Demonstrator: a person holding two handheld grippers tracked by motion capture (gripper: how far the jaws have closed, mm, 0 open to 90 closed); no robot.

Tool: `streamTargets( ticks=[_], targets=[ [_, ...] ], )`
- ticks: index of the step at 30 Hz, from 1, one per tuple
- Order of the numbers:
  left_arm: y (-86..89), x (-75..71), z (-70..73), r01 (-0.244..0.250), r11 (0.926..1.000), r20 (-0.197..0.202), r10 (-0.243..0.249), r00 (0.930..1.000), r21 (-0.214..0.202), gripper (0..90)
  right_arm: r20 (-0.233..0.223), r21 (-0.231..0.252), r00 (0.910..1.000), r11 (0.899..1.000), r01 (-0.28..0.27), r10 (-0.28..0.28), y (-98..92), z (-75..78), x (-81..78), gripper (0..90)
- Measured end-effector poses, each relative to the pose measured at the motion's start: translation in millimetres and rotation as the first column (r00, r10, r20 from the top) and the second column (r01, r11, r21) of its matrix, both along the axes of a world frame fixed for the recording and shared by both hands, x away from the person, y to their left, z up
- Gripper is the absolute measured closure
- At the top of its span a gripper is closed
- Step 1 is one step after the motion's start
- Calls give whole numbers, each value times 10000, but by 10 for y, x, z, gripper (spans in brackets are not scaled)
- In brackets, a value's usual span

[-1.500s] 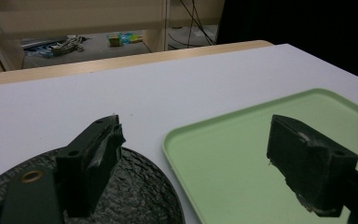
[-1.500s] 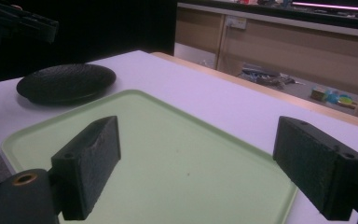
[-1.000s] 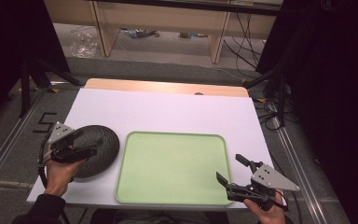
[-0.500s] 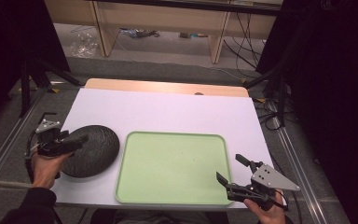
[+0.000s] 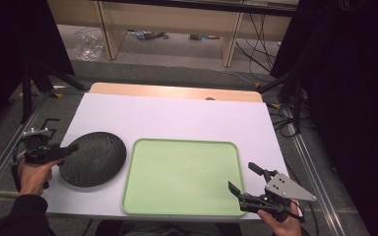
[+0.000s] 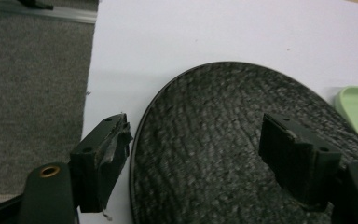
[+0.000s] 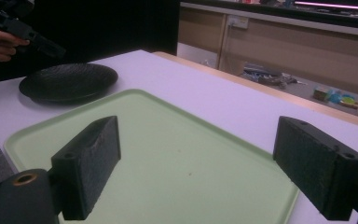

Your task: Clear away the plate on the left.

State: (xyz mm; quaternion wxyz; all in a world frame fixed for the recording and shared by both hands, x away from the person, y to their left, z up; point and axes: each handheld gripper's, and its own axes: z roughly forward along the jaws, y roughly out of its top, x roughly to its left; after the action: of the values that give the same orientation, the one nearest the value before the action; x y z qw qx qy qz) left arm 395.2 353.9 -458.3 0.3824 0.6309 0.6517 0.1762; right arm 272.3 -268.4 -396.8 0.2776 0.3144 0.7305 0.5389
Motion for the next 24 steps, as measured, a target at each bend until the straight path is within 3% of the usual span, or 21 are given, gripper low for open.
streamTargets(
  ticks=[11,14,21,24],
  targets=[
    [161,31,-129,62,9982,-843,-112,9964,-590,327,-27,-61,10000,10000,-36,36,-1,2,-3,158],
    [218,39,-158,208,9977,-1227,-287,9920,-648,357,-36,-77,10000,10000,-44,44,-1,2,-4,157],
    [254,47,-199,202,9947,-1594,-362,9866,-1008,435,-41,-78,10000,10000,-48,48,0,2,-4,158],
    [251,63,-234,73,9891,-1799,-340,9831,-1472,464,-48,-98,10000,9999,-57,57,0,2,-5,158]
  ],
)
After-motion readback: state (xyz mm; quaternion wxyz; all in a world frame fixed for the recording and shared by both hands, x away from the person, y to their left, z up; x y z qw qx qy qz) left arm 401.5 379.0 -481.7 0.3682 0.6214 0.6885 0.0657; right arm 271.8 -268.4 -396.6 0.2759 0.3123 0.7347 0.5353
